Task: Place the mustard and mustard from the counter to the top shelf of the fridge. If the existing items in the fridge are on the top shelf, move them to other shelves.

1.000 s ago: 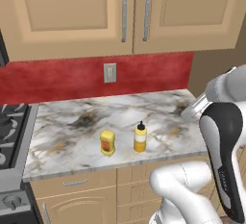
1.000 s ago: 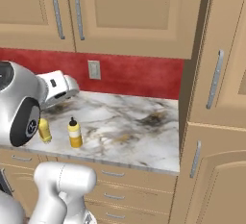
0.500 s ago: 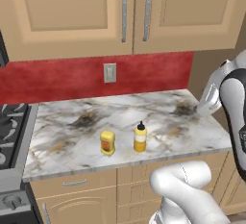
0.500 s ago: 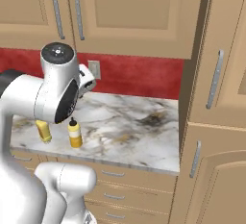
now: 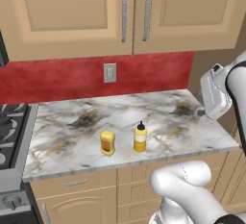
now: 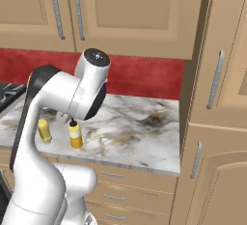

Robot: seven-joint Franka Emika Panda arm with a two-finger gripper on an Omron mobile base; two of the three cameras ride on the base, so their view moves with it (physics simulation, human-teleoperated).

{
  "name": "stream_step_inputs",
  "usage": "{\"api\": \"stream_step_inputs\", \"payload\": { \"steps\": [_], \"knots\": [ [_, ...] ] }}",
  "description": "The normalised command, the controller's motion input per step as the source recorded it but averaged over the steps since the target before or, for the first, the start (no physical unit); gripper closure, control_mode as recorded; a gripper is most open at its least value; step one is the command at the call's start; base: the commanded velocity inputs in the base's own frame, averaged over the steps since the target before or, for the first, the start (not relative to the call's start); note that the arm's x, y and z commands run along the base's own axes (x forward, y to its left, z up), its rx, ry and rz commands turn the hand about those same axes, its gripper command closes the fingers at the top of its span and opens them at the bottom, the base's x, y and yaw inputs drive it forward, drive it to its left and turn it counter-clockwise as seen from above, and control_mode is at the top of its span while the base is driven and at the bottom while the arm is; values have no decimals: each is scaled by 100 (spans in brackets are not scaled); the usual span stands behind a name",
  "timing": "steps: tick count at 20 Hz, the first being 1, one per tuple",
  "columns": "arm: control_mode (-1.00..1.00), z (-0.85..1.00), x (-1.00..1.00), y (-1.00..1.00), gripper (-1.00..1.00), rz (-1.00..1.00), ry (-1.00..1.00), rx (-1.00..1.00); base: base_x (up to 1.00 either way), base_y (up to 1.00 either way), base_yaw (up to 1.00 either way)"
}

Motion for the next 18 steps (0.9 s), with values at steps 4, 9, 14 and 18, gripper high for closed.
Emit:
{"api": "stream_step_inputs", "payload": {
  "steps": [4,9,14,18],
  "knots": [
    [-100,-23,41,0,-100,28,0,0,0,0,0],
    [-100,-26,39,0,-100,26,0,0,0,0,0],
    [-100,-38,34,0,-100,26,0,0,0,0,0],
    [-100,-48,34,6,-100,24,1,0,0,0,0]
  ]
}}
